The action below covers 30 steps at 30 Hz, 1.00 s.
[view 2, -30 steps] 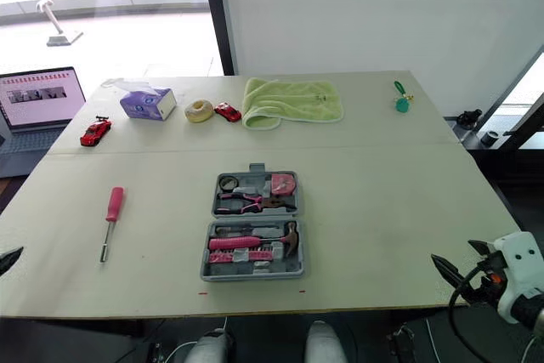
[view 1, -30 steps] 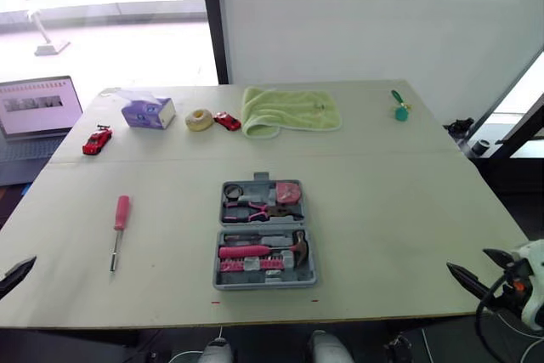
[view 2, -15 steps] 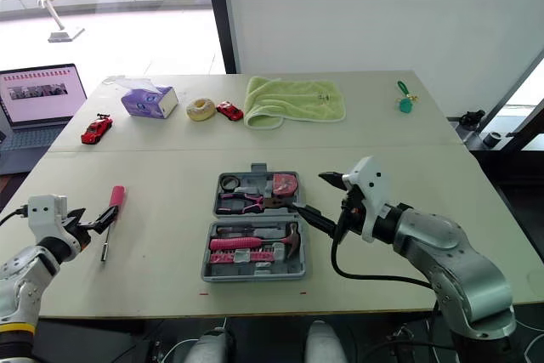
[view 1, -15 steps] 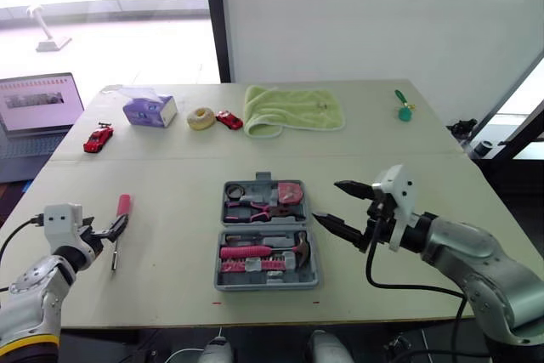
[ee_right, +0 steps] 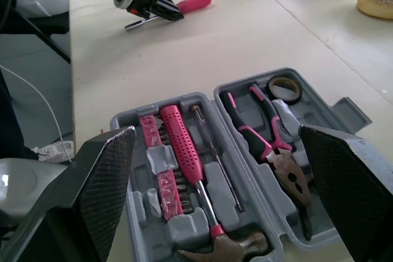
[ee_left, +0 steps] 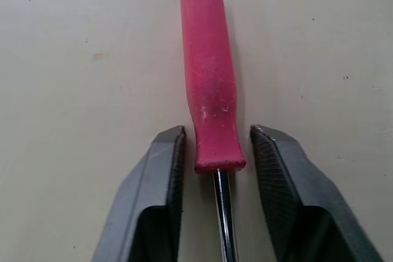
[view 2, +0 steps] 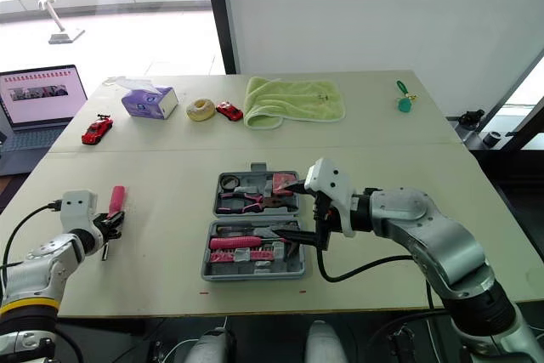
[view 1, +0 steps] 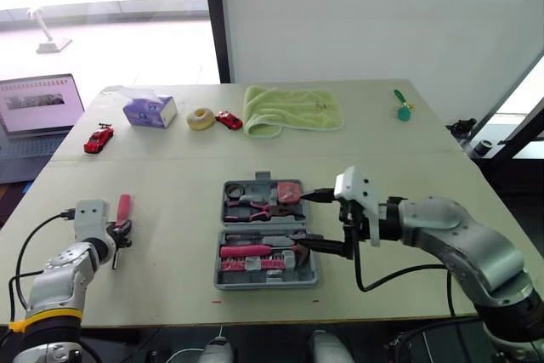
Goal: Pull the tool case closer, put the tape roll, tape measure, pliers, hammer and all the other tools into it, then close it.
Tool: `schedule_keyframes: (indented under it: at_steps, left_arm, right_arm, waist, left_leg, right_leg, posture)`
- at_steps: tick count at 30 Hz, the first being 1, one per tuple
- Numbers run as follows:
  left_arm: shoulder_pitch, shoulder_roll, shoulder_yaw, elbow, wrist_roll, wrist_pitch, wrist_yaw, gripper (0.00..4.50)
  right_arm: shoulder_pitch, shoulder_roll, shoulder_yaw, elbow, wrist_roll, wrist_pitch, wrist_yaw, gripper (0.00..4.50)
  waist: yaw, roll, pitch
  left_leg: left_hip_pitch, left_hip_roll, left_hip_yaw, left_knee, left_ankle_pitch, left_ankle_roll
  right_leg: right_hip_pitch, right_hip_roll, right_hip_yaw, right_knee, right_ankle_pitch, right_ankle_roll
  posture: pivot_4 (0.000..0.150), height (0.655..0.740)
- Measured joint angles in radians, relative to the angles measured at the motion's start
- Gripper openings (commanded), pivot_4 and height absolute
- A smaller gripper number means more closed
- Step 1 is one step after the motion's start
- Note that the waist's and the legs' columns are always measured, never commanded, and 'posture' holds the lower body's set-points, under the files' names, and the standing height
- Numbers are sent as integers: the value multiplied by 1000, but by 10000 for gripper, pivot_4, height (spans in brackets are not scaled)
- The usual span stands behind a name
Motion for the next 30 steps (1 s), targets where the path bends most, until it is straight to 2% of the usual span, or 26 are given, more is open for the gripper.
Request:
schedule_keyframes:
  at_steps: [1,7,11,14,19,23,30]
  left_arm:
    - [0,-1,2,0,0,-1,-1,3945]
    - [12,-7,12,-13,0,-2,-6,3972]
    - [67,-27,-9,-110,6,-7,-18,3972]
    - [110,-75,-21,-271,-13,60,2,3972]
    - [184,-218,-72,-628,-98,253,87,3972]
    - [250,-260,-114,-705,-101,324,139,3972]
    - [280,-266,-136,-687,-61,331,169,3972]
  right_arm:
    - [-2,0,1,2,0,0,3,45000]
    - [-9,0,22,12,-13,-5,11,45000]
    - [-9,2,28,31,-19,-6,5,45000]
    - [-8,6,30,32,-20,-6,-7,45000]
    - [2,41,53,32,-33,-6,-40,45000]
    - [18,56,55,32,-38,-2,-65,45000]
    - [31,78,66,29,-39,7,-106,45000]
  waist:
    - [1,0,0]
    - [0,0,0]
    - [0,0,0]
    - [6,-1,1]
    - [20,-1,1]
    - [16,-1,0]
    - [23,0,0]
  left_leg:
    - [0,0,0,0,0,0]
    - [0,0,0,0,0,0]
    - [-1,0,0,0,0,0]
    - [-1,0,0,0,0,-1]
    - [-1,0,0,1,0,-1]
    - [-1,0,0,1,0,-1]
    - [-1,0,0,1,0,-1]
  right_leg:
    - [0,0,0,0,0,0]
    - [0,0,0,0,0,0]
    - [0,0,0,0,0,0]
    - [0,0,0,0,0,0]
    - [0,0,0,-1,0,0]
    - [-1,0,1,-1,0,-1]
    - [0,0,1,-1,-1,-5]
  posture:
    - [1500,7400]
    - [1500,7400]
    - [1500,7400]
    - [1500,7400]
    - [1500,7400]
    - [1500,7400]
    - [1500,7400]
